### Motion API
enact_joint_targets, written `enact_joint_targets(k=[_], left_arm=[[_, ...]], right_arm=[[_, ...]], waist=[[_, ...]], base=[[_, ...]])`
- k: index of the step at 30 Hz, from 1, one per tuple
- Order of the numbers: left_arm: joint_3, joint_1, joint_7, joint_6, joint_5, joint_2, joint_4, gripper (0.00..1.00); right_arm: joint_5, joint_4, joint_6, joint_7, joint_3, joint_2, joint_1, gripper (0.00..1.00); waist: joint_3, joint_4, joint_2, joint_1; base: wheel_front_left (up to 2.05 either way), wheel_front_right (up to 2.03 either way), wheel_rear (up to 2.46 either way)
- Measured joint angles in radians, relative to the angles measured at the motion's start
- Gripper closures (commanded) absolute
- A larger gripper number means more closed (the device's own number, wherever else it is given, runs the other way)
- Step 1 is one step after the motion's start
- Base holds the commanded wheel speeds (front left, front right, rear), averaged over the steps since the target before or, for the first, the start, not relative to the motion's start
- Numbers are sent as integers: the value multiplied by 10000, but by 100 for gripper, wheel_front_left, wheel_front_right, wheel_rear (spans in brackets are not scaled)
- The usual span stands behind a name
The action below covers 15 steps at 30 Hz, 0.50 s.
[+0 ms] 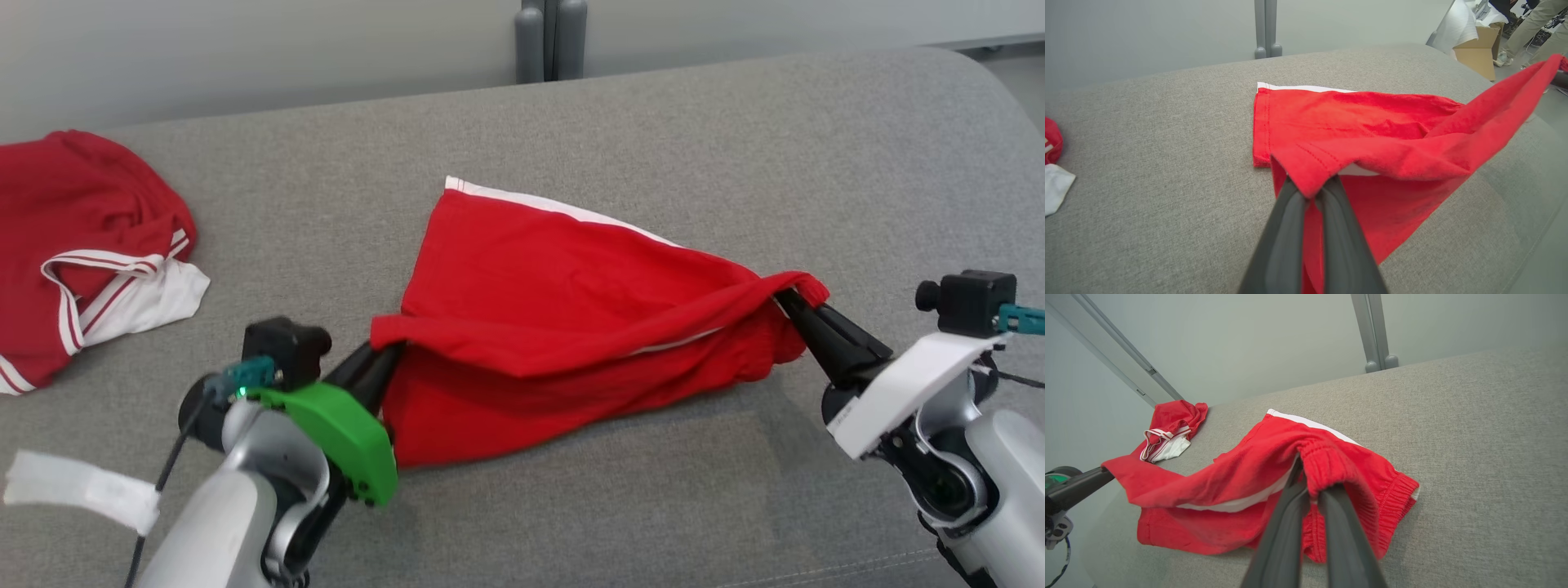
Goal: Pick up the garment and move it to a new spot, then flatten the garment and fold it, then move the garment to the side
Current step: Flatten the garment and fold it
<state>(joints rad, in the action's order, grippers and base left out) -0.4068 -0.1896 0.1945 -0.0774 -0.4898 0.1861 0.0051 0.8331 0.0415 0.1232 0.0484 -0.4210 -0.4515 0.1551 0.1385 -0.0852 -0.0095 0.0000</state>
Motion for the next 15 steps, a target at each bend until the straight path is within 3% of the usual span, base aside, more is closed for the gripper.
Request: enact_joint_targets(k=[10, 15], left_arm=[[176, -3166, 1206, 529, 374, -504, 1858, 100], [268, -4281, 1526, 878, 813, -493, 2612, 100]], right_arm=[[1012, 1628, 0, 658, 186, 1260, 1864, 100], [1012, 2194, -2, 731, 121, 1760, 2683, 100]], waist=[[1333, -488, 0, 0], [1963, -823, 0, 0]], base=[[0, 0, 0], [0, 0, 0]])
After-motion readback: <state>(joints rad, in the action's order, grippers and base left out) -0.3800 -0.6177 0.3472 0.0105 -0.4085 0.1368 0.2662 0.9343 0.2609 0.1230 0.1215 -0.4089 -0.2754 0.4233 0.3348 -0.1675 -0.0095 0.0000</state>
